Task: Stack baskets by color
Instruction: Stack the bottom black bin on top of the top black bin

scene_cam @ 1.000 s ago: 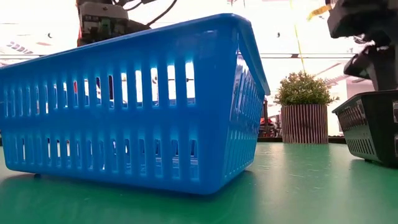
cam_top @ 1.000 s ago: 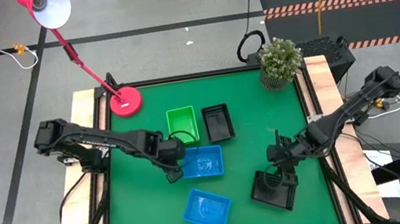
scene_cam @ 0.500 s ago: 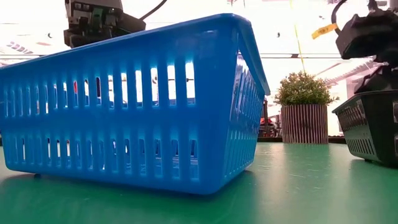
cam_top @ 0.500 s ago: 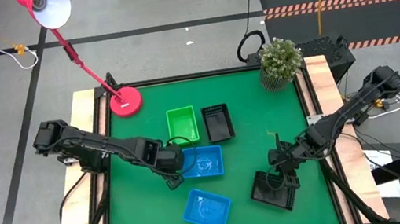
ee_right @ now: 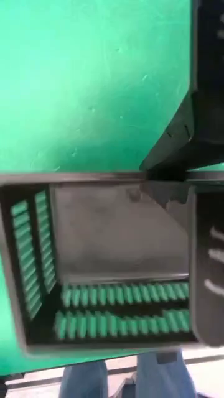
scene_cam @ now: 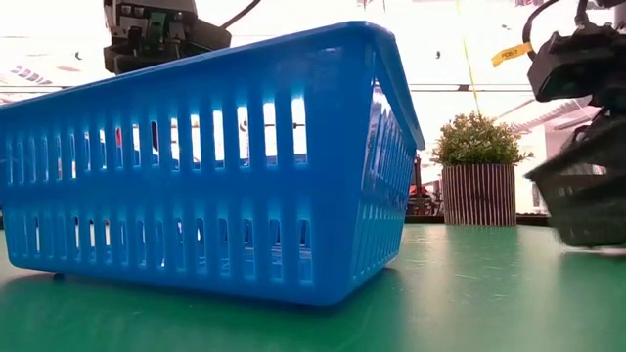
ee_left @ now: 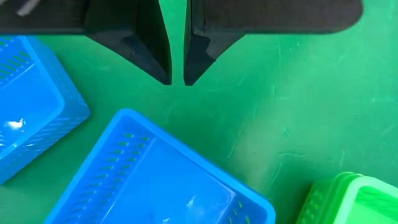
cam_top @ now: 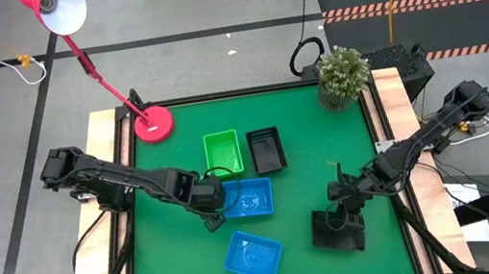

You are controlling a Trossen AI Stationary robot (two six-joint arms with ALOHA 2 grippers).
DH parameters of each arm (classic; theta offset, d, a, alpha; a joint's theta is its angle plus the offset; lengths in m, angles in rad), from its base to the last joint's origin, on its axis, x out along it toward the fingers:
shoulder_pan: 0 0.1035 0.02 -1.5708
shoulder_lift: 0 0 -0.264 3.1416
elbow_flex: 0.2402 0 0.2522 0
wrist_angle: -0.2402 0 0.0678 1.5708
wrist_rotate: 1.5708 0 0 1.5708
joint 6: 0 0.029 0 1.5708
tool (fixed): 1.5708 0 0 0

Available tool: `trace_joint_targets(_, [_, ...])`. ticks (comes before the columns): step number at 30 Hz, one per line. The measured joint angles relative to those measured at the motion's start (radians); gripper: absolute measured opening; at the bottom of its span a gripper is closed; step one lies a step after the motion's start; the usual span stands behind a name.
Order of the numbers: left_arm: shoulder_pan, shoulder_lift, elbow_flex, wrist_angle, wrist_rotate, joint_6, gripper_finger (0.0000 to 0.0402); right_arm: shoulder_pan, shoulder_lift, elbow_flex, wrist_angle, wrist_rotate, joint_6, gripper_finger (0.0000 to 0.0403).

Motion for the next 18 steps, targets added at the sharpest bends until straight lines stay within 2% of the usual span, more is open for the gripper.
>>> trace_joint_targets(10, [0.0,0.0,0.0,0.0,-0.015,-0.001,0.0042,-0.05,-0.021,0.0,0.072,0.024,0.235,0.0006])
trace_joint_targets(14, [0.0,0.0,0.0,0.0,-0.019,0.0,0.0042,-0.095,-0.051,0.0,0.095,0.031,0.399,0.0006])
trace_joint_targets(18, [0.0,0.0,0.0,0.0,-0.035,0.0,0.0042,-0.144,-0.093,0.0,0.136,0.049,0.479,0.0004])
